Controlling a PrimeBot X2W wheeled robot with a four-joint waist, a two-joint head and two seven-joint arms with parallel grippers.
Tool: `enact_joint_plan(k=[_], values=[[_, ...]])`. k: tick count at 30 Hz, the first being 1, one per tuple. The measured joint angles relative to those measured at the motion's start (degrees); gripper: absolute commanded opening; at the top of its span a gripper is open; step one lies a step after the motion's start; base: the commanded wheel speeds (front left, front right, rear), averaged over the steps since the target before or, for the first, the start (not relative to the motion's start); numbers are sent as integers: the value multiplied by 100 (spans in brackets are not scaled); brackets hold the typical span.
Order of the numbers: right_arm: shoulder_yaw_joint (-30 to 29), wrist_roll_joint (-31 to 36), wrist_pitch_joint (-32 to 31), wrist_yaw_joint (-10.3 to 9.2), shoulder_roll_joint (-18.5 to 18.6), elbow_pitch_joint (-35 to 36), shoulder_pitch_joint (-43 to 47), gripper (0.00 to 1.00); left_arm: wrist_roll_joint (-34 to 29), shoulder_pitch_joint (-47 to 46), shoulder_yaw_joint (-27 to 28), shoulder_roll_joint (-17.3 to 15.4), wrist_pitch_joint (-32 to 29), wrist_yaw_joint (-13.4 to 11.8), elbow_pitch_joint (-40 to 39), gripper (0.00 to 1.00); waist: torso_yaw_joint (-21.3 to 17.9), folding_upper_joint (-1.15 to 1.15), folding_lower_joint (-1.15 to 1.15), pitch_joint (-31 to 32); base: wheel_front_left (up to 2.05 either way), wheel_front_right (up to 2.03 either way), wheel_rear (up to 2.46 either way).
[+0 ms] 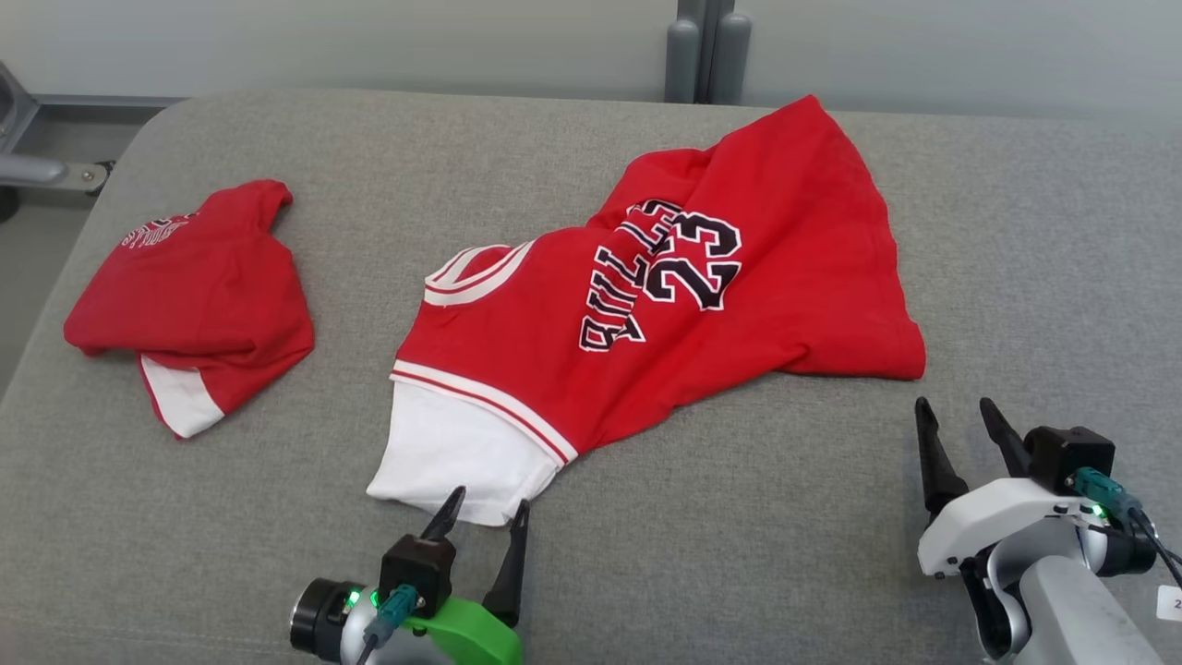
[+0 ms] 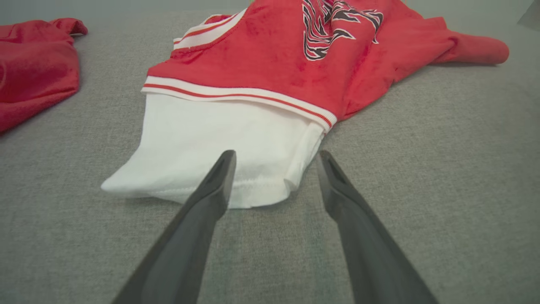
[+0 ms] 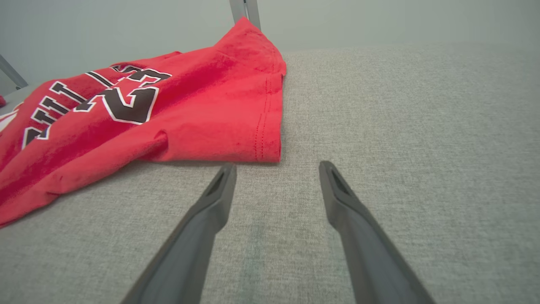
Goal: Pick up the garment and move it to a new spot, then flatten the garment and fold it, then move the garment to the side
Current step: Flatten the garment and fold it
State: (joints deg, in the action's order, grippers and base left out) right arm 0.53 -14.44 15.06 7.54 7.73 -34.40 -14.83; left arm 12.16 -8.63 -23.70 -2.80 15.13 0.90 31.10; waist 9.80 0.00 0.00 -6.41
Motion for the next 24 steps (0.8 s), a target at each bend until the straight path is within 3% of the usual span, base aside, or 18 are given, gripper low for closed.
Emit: enact_joint_plan(k=[5,24], values=[[-52,-2,0,0,129,-32,-189,100,-19,-4,-11,1,1,-121,-515,100,118,0,0,-204,0,0,0],[-185,-14,0,0,310,-463,-700,100,62,-65,-103,-2,0,-210,-709,100,722,0,0,-741,0,0,0]])
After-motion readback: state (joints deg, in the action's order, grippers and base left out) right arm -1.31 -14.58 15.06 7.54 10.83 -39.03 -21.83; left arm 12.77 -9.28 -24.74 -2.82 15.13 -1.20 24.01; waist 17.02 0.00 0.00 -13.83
